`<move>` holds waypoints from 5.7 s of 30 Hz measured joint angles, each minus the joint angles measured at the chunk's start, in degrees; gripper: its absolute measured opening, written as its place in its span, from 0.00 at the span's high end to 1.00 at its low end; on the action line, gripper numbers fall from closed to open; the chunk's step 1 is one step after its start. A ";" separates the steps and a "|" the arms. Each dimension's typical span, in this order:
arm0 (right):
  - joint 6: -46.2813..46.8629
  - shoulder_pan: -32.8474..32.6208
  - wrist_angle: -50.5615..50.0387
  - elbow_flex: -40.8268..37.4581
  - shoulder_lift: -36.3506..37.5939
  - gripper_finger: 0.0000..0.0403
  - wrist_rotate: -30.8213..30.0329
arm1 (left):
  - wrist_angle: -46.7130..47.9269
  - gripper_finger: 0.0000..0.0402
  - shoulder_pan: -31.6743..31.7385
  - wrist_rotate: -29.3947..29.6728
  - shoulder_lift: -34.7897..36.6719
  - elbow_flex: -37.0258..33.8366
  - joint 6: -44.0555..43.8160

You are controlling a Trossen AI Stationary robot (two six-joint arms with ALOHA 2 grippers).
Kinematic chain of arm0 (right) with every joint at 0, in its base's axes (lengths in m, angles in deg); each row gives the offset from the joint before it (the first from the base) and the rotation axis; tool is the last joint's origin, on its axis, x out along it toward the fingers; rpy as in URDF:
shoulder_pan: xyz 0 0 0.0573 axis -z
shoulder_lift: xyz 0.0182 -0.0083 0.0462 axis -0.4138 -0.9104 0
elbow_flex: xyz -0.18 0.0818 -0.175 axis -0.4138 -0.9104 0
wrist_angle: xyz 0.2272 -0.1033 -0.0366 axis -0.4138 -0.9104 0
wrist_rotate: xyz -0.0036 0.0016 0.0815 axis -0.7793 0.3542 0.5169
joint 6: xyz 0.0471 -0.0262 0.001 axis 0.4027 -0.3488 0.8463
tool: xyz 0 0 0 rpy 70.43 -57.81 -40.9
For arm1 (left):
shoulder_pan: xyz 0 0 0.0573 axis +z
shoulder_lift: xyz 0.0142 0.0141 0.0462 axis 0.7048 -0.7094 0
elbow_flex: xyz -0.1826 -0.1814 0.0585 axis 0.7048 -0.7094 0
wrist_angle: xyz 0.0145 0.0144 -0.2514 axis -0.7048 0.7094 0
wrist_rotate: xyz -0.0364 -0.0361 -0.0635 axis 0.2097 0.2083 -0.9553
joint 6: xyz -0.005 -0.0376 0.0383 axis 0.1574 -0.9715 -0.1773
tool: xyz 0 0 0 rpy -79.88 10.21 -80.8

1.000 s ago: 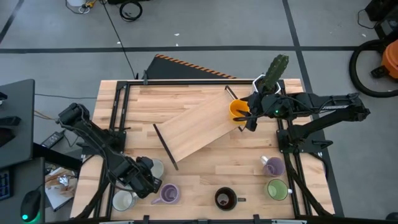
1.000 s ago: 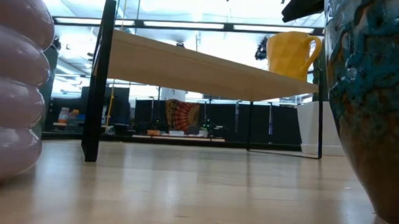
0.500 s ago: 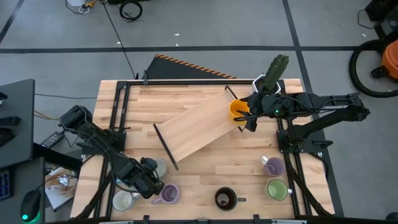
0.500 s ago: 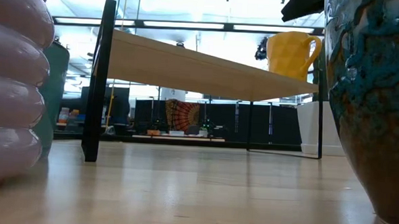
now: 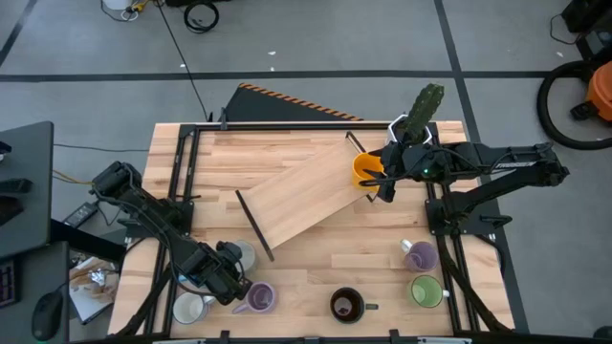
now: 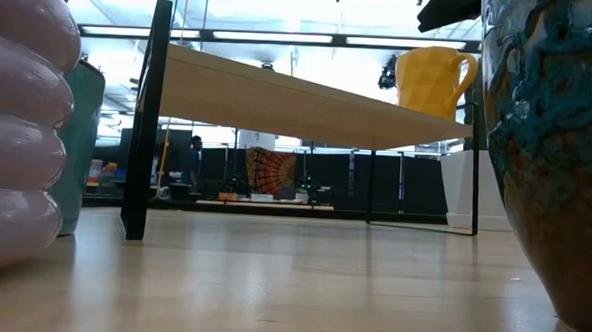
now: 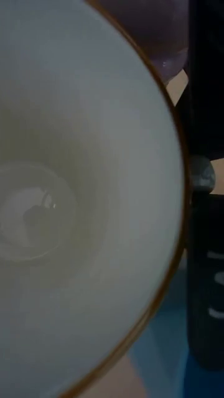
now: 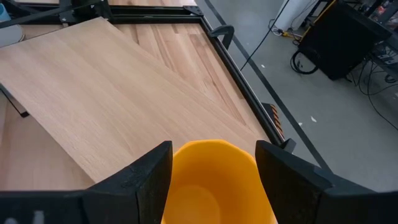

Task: Place coffee mugs
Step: Put the blue mug on the shelf

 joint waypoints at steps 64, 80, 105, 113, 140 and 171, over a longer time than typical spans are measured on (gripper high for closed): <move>6.63 -0.50 -3.04 -0.01 0.00 0.41 5.34 | 45.05 0.86 -2.77 17.55 3.50 43.15 35.29; 11.61 -1.42 -5.08 0.00 2.06 0.41 10.10 | 44.61 0.86 25.65 9.28 3.50 46.82 81.54; 6.40 0.18 -4.70 0.00 3.98 0.41 10.08 | 19.50 0.86 71.41 -13.29 -11.28 47.21 136.02; 5.80 0.37 -4.26 0.00 3.98 0.41 10.15 | 21.21 0.86 73.24 -18.68 -18.91 55.01 141.52; 2.33 0.37 -0.37 0.00 3.98 0.41 10.54 | 10.51 0.85 72.51 -20.17 -24.57 58.04 157.42; 2.56 0.33 -0.02 0.00 4.00 0.41 10.54 | 7.95 0.84 70.70 -26.91 -28.26 58.05 158.66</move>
